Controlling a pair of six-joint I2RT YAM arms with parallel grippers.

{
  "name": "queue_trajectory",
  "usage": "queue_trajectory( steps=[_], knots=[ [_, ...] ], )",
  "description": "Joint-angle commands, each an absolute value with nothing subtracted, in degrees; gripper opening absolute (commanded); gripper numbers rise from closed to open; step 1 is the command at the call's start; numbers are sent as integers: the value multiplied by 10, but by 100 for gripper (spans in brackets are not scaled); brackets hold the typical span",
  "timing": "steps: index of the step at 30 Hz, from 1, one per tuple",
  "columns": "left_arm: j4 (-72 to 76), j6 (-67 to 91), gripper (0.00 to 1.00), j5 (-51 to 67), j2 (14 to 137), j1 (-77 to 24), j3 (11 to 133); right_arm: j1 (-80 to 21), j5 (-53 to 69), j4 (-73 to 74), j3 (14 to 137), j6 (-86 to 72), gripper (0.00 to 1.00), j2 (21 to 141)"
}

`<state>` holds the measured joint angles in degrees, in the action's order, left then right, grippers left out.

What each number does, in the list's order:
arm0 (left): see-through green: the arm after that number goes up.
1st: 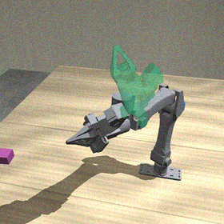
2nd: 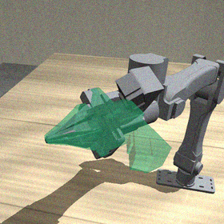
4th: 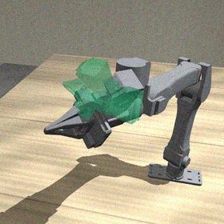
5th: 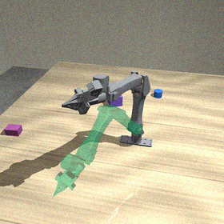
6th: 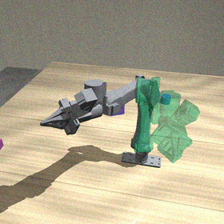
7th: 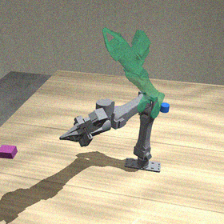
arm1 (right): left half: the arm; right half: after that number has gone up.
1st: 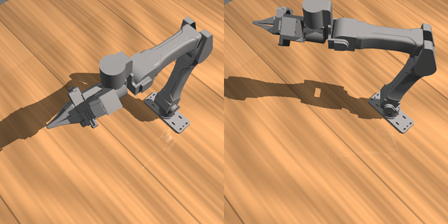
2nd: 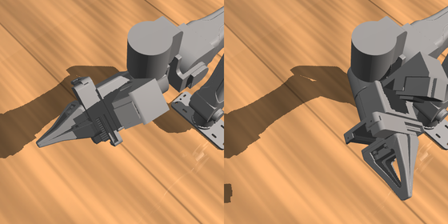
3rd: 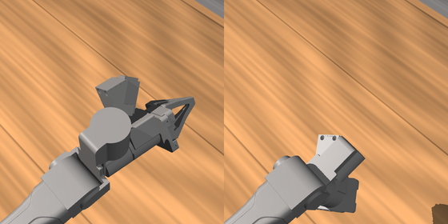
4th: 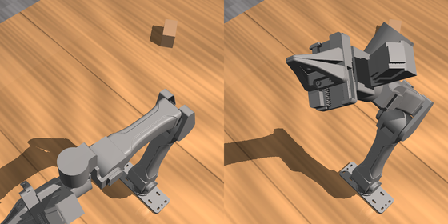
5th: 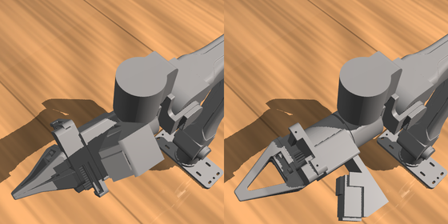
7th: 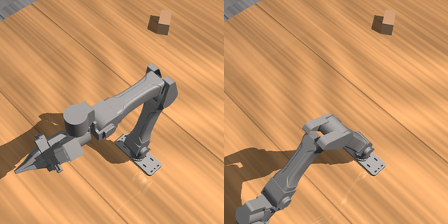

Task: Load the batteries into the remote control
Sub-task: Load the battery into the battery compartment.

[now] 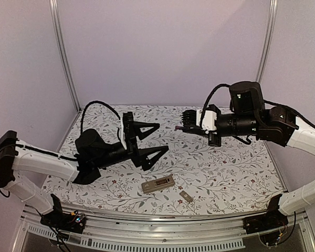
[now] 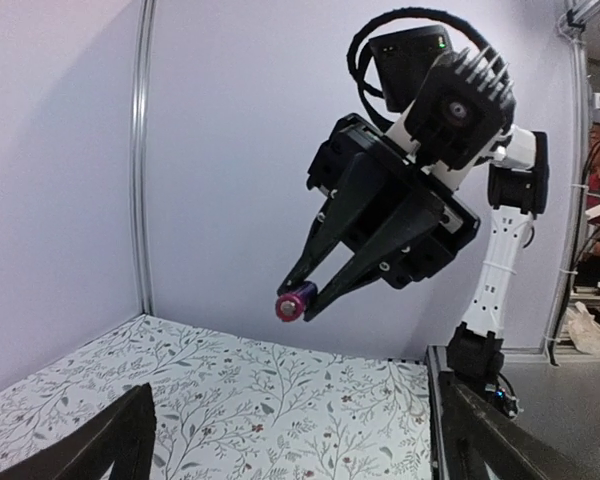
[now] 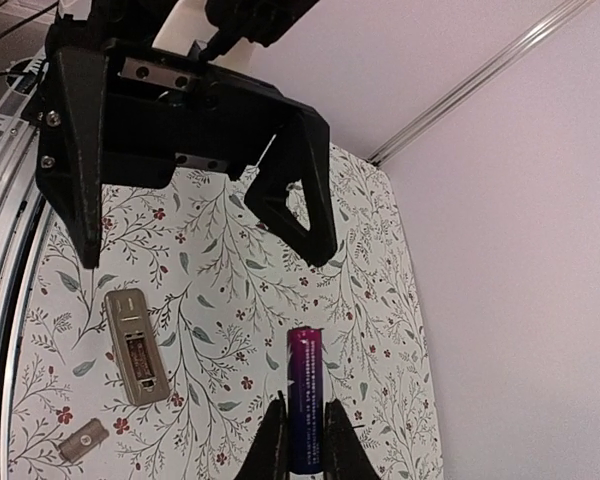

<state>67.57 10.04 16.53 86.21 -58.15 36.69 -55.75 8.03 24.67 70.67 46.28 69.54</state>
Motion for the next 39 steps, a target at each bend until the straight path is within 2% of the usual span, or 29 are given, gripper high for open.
queue_trajectory(
  steps=[1, 6, 11, 17, 20, 26, 32, 39],
  knots=[
    [405, 35, 100, 48, 744, -575, 328, -542, 85, 292, 701, 458, 0, 721],
    [172, 75, 99, -53, 651, -583, 308, -533, 106, 316, 699, 463, 0, 770],
    [123, 132, 98, -98, 635, -599, 263, -533, 107, 343, 711, 485, 0, 831],
    [214, 203, 95, -142, 674, -605, 187, -556, 91, 370, 737, 502, 0, 909],
    [241, 182, 93, -146, 712, -611, 174, -567, 87, 380, 744, 504, 0, 947],
    [271, 104, 94, -243, 815, -662, 186, -592, 58, 394, 773, 498, 0, 1014],
    [359, 123, 94, -182, 839, -662, 146, -602, 24, 407, 806, 508, 0, 1080],
    [397, 125, 95, -179, 826, -658, 118, -603, 22, 418, 843, 530, 0, 1126]
  ],
)
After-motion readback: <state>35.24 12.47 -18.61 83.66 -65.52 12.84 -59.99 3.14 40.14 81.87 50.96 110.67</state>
